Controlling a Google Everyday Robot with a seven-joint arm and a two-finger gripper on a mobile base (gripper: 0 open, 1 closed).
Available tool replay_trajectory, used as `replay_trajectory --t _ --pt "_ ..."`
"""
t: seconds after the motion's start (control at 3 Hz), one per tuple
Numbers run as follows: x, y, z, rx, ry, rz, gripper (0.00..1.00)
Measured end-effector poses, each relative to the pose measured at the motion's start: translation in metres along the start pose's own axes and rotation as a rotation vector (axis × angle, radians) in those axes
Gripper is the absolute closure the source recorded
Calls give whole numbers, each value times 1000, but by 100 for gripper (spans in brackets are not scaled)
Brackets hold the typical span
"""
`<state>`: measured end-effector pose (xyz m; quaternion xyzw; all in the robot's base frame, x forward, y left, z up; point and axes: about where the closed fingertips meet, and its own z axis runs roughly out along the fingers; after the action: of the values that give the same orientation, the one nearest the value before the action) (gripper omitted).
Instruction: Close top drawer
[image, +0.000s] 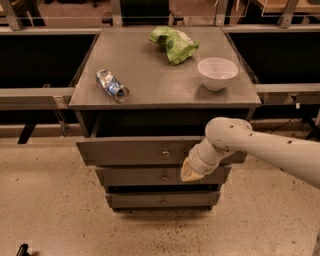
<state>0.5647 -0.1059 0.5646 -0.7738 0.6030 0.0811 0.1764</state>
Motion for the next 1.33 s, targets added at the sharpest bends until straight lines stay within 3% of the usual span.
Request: replay_trajectory --t 0.33,0.67,1.0,1.33 --pt "-8 -5 8 -33 29 -41 100" --pt "-5 -24 8 -9 54 -55 100" --pt "-5 -24 8 -9 54 -55 100" --pt "0 -40 3 15 75 -51 100"
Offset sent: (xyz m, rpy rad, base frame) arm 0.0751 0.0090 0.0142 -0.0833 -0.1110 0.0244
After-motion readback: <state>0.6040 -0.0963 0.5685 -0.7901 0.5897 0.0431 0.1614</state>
